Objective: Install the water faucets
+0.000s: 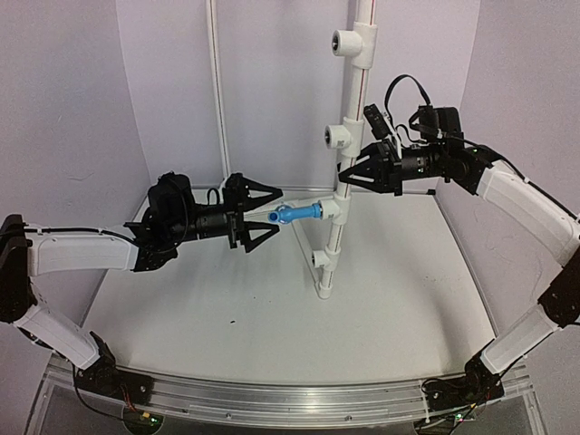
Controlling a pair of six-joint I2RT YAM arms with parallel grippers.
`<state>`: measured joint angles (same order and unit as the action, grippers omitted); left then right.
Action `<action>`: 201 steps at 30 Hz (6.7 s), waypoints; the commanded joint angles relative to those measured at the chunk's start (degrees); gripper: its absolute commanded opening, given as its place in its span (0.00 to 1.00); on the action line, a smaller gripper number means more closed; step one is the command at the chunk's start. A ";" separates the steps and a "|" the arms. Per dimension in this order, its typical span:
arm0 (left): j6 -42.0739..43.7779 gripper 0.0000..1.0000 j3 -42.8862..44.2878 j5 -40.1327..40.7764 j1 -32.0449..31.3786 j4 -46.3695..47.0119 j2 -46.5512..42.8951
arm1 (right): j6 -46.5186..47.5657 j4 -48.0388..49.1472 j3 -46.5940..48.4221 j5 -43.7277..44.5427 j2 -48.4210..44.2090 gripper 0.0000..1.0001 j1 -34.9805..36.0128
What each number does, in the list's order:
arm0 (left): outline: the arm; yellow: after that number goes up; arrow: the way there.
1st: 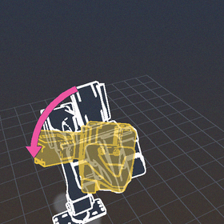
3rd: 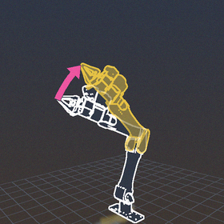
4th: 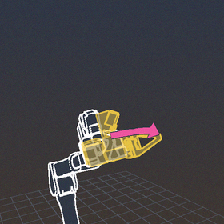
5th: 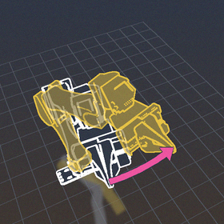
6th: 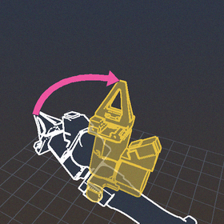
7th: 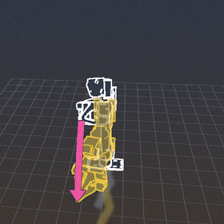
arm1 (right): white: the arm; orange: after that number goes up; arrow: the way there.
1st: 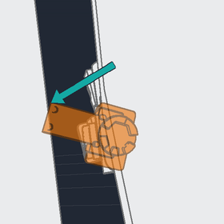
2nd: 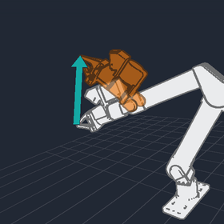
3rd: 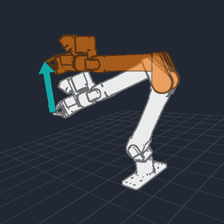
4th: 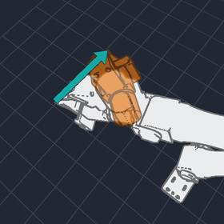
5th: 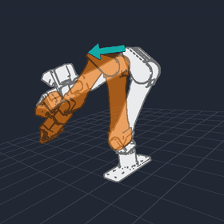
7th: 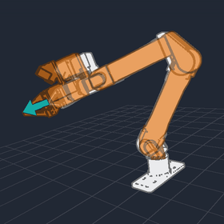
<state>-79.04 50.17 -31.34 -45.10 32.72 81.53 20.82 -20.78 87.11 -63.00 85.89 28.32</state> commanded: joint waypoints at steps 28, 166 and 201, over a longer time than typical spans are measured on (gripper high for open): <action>15.04 1.00 7.72 3.39 -1.19 4.27 0.62 | -8.25 -6.65 0.54 1.21 1.20 0.00 0.41; 75.72 0.15 3.13 8.31 -2.68 -7.99 0.76 | -13.16 -6.27 0.46 3.81 1.91 0.00 0.37; 77.62 0.32 3.44 -0.65 4.96 9.73 4.43 | -12.47 -6.38 -0.54 2.71 0.86 0.00 0.42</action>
<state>-2.29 50.50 -29.85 -41.47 37.67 86.39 16.40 -17.82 87.35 -59.88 86.94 28.95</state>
